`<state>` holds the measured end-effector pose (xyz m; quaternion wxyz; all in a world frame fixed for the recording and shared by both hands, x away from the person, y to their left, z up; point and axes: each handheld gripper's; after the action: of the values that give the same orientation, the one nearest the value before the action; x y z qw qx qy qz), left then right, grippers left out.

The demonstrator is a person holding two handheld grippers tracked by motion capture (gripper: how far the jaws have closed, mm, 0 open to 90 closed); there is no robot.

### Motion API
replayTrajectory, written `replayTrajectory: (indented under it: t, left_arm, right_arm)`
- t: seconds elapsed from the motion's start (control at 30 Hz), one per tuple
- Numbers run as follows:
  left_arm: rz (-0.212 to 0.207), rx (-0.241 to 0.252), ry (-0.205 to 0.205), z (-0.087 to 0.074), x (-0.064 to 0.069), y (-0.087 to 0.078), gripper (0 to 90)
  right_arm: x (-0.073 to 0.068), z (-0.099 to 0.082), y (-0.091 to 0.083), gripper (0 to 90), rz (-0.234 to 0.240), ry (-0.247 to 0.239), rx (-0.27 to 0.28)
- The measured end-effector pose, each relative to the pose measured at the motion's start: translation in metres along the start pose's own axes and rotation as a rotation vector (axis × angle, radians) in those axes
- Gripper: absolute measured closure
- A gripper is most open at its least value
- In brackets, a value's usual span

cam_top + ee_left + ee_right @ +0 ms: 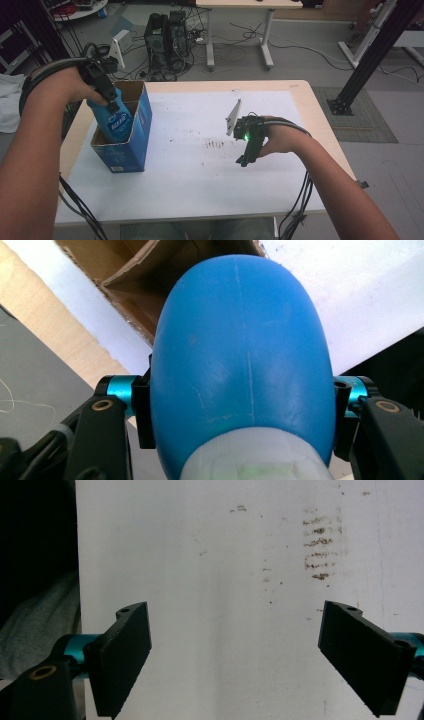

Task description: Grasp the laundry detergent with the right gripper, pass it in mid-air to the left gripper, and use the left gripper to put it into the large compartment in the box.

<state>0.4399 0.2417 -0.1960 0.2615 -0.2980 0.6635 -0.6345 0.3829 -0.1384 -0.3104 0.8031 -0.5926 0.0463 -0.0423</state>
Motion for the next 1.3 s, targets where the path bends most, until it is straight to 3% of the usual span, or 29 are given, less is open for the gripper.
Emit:
replayTrajectory:
  t: [0.07, 0.13, 0.27, 0.3, 0.43, 0.47, 0.53, 0.57, 0.87, 0.97, 1.0, 1.03, 1.2, 1.23, 1.3]
  left_arm:
    - [-0.001, -0.026, 0.016, 0.000, -0.002, 0.006, 38.5]
    - [-0.007, -0.020, 0.008, 0.001, -0.003, 0.013, 38.5]
    - [-0.033, -0.010, -0.002, 0.002, -0.004, 0.026, 38.5]
    - [-0.028, -0.012, 0.007, 0.002, -0.004, 0.028, 38.5]
    - [-0.030, -0.041, 0.045, 0.005, -0.006, 0.037, 38.5]
    - [-0.035, -0.026, 0.022, 0.005, -0.005, 0.041, 38.5]
    - [-0.051, -0.043, 0.047, 0.006, -0.008, 0.045, 38.5]
    - [-0.052, -0.032, 0.031, 0.006, -0.007, 0.049, 38.5]
    - [-0.039, -0.049, 0.086, 0.010, -0.008, 0.070, 38.5]
    - [-0.037, -0.053, 0.095, 0.010, -0.008, 0.074, 38.5]
    - [-0.032, -0.032, 0.077, 0.010, -0.006, 0.077, 38.5]
    - [-0.039, -0.054, 0.104, 0.010, -0.008, 0.077, 38.5]
    - [-0.030, -0.039, 0.097, 0.009, -0.007, 0.083, 38.5]
    - [-0.040, -0.050, 0.119, 0.009, -0.008, 0.084, 38.5]
    - [-0.029, -0.054, 0.115, 0.009, -0.008, 0.085, 38.5]
  right_arm:
    - [-0.001, 0.000, 0.000, 12.9, 0.009, 0.015, 0.004]
    - [0.000, -0.001, 0.000, 12.9, 0.004, -0.001, 0.003]
    - [-0.003, 0.000, -0.001, 12.9, 0.016, 0.015, -0.005]
    - [-0.001, -0.001, -0.001, 12.9, 0.011, -0.005, -0.013]
    - [-0.003, -0.001, -0.001, 12.9, 0.012, 0.019, -0.005]
    - [-0.003, -0.001, -0.001, 12.9, 0.013, 0.020, -0.005]
    - [-0.004, -0.002, -0.001, 12.9, 0.013, 0.016, -0.001]
    - [-0.003, -0.003, -0.001, 12.9, 0.014, 0.007, -0.002]
    - [-0.005, -0.005, 0.000, 12.9, 0.017, 0.045, 0.004]
    - [-0.005, -0.005, 0.001, 12.9, 0.015, 0.044, 0.005]
    - [-0.005, -0.005, 0.001, 12.9, 0.016, 0.043, 0.005]
    - [-0.005, -0.005, 0.001, 12.9, 0.016, 0.042, 0.004]
    - [-0.004, -0.005, 0.002, 12.9, 0.018, 0.039, -0.004]
    - [-0.004, -0.005, 0.002, 12.9, 0.020, 0.037, -0.006]
    - [-0.004, -0.004, 0.003, 12.9, 0.019, 0.043, 0.000]
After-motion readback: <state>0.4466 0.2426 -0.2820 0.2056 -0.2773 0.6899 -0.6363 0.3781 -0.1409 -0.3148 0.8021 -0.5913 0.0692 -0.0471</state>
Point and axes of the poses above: each handheld gripper's, and its own axes: y roughly forward along the jaws, z roughly out of its top, x roughly to its right, and after that the axes turned 10 degrees about y, right-handed
